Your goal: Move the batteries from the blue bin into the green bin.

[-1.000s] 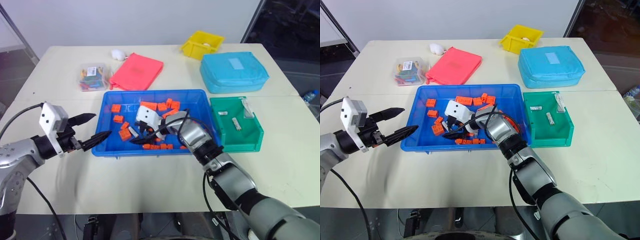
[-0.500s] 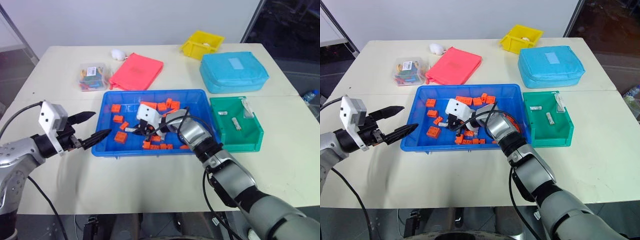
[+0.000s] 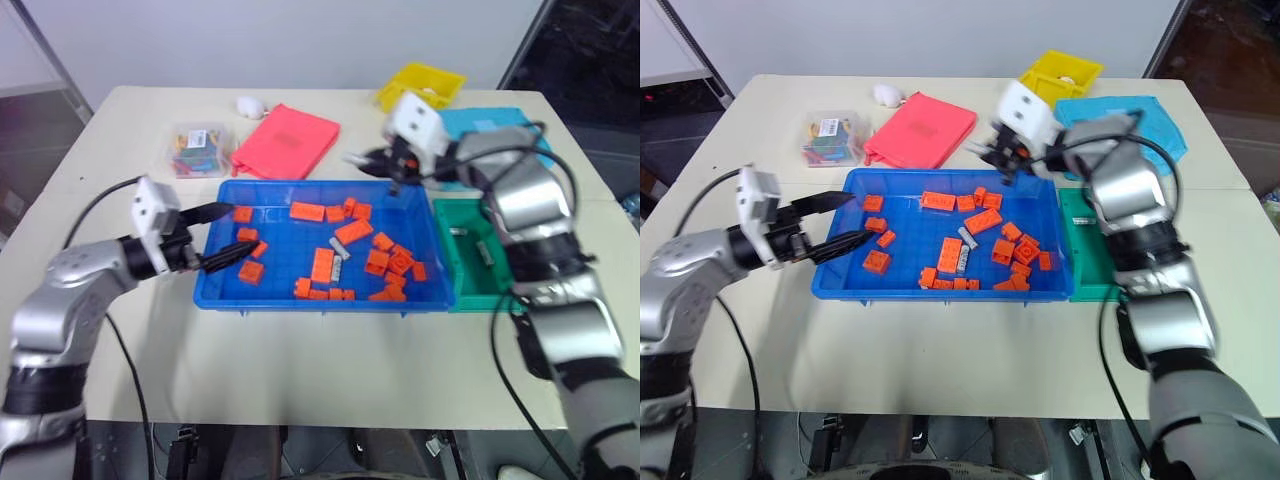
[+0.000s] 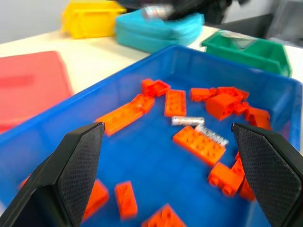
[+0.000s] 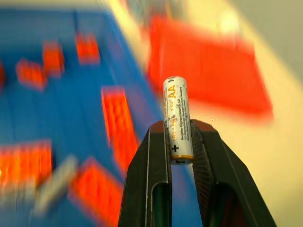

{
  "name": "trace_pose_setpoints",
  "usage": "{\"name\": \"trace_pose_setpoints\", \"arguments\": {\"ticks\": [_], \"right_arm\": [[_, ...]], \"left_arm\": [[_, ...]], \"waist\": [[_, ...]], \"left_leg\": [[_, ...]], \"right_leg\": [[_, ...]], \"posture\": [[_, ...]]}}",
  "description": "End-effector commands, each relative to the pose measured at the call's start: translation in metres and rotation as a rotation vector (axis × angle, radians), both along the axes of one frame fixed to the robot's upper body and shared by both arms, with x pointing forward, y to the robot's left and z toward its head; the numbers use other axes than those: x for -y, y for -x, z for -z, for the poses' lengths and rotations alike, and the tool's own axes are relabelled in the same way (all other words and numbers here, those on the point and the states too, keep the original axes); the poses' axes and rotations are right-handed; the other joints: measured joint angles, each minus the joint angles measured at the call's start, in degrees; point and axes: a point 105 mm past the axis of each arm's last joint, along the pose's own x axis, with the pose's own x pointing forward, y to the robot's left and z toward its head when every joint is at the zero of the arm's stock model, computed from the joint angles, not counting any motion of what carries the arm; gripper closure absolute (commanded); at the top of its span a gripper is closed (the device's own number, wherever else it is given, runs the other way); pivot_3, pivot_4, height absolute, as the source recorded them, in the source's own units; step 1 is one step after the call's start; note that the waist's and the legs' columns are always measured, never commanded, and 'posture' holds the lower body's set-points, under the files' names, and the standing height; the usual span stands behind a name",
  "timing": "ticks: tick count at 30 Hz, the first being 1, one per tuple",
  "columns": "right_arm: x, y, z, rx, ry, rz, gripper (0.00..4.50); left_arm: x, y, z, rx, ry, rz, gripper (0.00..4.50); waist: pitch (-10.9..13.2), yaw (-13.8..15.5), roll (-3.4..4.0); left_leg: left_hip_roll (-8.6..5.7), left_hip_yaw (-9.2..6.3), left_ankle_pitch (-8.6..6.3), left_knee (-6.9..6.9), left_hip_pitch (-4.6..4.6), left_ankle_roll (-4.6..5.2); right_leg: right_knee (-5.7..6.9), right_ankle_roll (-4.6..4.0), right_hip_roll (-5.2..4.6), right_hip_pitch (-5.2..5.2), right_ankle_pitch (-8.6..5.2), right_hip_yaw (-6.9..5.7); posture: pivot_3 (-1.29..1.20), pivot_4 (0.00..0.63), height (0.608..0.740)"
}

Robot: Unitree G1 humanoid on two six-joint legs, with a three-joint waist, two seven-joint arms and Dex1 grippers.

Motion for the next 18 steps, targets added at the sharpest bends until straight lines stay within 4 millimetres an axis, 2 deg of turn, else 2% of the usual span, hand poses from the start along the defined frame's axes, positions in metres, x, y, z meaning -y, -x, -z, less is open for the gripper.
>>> {"name": "trace_pose_setpoints", "arguments": {"ticks": [1, 9, 15, 18], "right_arm": [[0.027, 0.020, -0.024, 0.046, -0.005, 0.051, 4.41], [0.091, 0.054, -0.013, -0.021, 0.073, 0.235, 4.41], [0.110, 0.069, -0.003, -0.071, 0.089, 0.290, 4.41], [0.135, 0.073, 0.016, -0.112, 0.161, 0.356, 4.41]], "left_arm": [[0.016, -0.006, -0.008, 0.049, -0.015, 0.094, 0.00], [0.036, -0.020, -0.014, 0.074, -0.072, 0.234, 0.00], [0.036, -0.020, -0.014, 0.073, -0.078, 0.256, 0.00], [0.035, -0.019, -0.015, 0.075, -0.077, 0.254, 0.00]], "waist": [[0.0, -0.2, 0.03], [0.0, -0.5, 0.03], [0.0, -0.3, 0.03], [0.0, -0.2, 0.02]], "left_leg": [[0.00, 0.00, 0.00, 0.00, -0.01, 0.00], [0.13, 0.02, 0.00, 0.02, 0.01, 0.02], [0.13, 0.02, 0.00, 0.05, 0.01, 0.02], [0.13, 0.01, 0.00, 0.07, 0.00, 0.02]], "right_leg": [[0.00, 0.00, 0.01, -0.02, 0.00, 0.00], [0.00, 0.00, 0.17, -0.03, 0.00, 0.03], [0.01, 0.01, 0.17, -0.03, 0.00, 0.05], [0.01, 0.01, 0.17, 0.01, 0.00, 0.05]], "posture": [[0.00, 0.150, 0.740], [0.00, 0.150, 0.740], [0.00, 0.150, 0.740], [0.00, 0.150, 0.740]]}}
